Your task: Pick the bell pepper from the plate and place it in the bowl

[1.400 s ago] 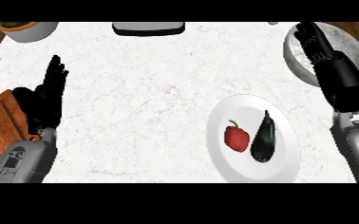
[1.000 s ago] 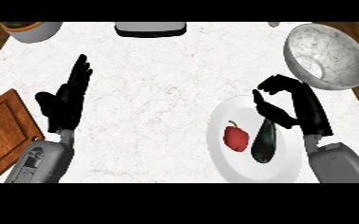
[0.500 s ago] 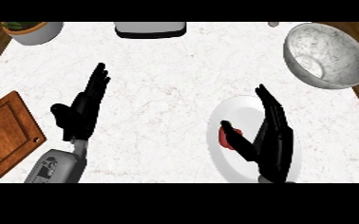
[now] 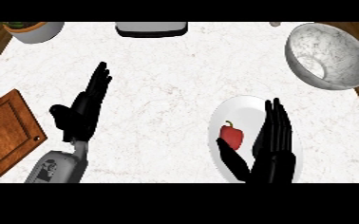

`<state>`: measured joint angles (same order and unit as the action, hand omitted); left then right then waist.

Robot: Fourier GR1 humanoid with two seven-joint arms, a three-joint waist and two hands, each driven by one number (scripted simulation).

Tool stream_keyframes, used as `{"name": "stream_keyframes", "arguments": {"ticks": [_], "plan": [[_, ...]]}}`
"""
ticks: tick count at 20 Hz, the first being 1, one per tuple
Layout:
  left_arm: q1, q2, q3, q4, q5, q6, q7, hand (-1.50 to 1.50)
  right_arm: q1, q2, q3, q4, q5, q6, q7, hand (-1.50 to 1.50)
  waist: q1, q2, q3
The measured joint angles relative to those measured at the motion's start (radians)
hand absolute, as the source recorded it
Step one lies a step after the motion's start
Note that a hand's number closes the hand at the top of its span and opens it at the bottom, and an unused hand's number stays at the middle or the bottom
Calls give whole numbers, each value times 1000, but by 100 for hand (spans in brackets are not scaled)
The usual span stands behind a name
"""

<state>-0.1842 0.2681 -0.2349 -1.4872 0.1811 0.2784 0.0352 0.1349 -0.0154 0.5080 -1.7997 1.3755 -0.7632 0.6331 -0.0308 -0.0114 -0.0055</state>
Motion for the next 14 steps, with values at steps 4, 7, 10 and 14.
{"name": "stream_keyframes", "arguments": {"ticks": [4,7,10,14], "plan": [[19,-7,-13,-24,-9,2,4,0,-10,9,69,-78,112,161,235,-150,15,3,1],[14,-17,-20,-21,-19,5,6,0,-50,11,114,-106,151,288,386,-150,23,7,2],[8,-21,-22,-22,-23,-1,7,0,-104,11,125,-129,133,401,473,-150,30,9,3],[16,-22,-21,-32,-30,-4,11,0,-122,9,128,-105,95,459,523,-150,35,11,4]]}}
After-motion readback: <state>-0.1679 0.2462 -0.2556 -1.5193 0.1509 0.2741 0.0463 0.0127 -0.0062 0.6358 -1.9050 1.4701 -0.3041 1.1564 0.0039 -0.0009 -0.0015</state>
